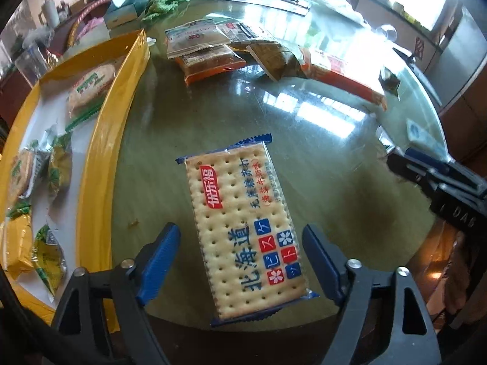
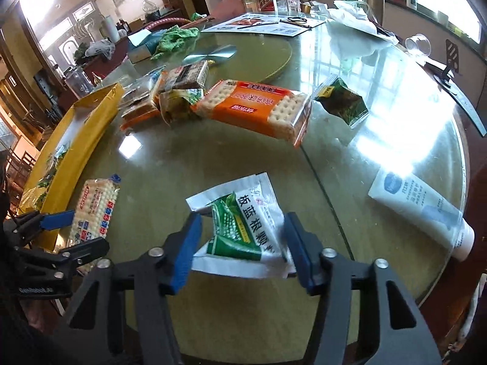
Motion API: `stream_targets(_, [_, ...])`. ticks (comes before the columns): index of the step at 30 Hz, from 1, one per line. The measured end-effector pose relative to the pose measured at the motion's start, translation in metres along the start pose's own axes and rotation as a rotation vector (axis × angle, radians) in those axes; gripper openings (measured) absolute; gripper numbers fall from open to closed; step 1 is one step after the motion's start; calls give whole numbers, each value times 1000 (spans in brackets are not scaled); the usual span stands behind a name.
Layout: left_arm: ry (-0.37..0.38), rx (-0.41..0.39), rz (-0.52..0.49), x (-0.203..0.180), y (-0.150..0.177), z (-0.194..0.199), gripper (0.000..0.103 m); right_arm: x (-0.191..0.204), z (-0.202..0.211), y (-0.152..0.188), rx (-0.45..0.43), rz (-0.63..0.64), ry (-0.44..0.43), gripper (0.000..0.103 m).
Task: Organize snacks
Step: 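Grasp the white blue-print cracker pack with left gripper while right grasps green-and-white pack, then carry both packs over the tray and open both grippers to drop them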
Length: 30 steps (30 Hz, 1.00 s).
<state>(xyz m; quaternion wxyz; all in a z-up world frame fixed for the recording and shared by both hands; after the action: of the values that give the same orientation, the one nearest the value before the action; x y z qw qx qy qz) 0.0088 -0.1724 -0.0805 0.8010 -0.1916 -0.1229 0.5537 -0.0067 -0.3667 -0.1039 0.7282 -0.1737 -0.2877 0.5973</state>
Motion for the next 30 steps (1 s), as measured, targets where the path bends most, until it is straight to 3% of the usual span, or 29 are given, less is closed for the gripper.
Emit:
stream_targets(7, [-18,-31,-32,-8,-2,-7,80,8,-1,3,17,56,40,51])
stream_targets(9, [-3,-47,-45,-9,-1,-4,70,14,-2,4,25,113,72,49])
stream_targets(10, [5,-55,-54,-9,0,-1,61,15,-3,5,23,124,84,47])
stream_targets(12, [63,-47,-26,-4,2,3,60,15,1,4,11,116,76,40])
stream_targets(14, [128,-37,-1,0,3,6,58,13,10,3,-16,75,26,22])
stream_targets(18, [218,-27,49,2,7,11,57,10,15,1,-39,46,15,19])
stream_targets(21, [274,-45,65,3,9,21,56,10,13,4,-21,40,4,25])
stream_targets(23, [298,-75,69,4,10,30,56,11,12,3,-14,48,10,46])
stream_targets(24, [304,-83,76,4,11,34,56,10,12,2,-22,45,16,64])
stream_targets(25, [312,-90,87,6,11,38,56,8,12,1,-27,36,23,70])
stream_targets(30, [355,-148,146,23,13,66,56,6,14,-1,-20,46,45,69])
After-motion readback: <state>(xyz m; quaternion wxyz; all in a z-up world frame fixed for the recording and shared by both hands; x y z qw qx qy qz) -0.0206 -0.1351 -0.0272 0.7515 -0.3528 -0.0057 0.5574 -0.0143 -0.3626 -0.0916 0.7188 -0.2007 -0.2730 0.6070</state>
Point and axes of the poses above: each gripper's, at about its wrist camera, not at the fingertips, and z roughly against the way its jaws point, x to its left, y to its underside, the point moved 3 cm from there along -z, roughly the way its jaws point, and after that the axes turned 8 degrees about -x, right-handed, at the moved point
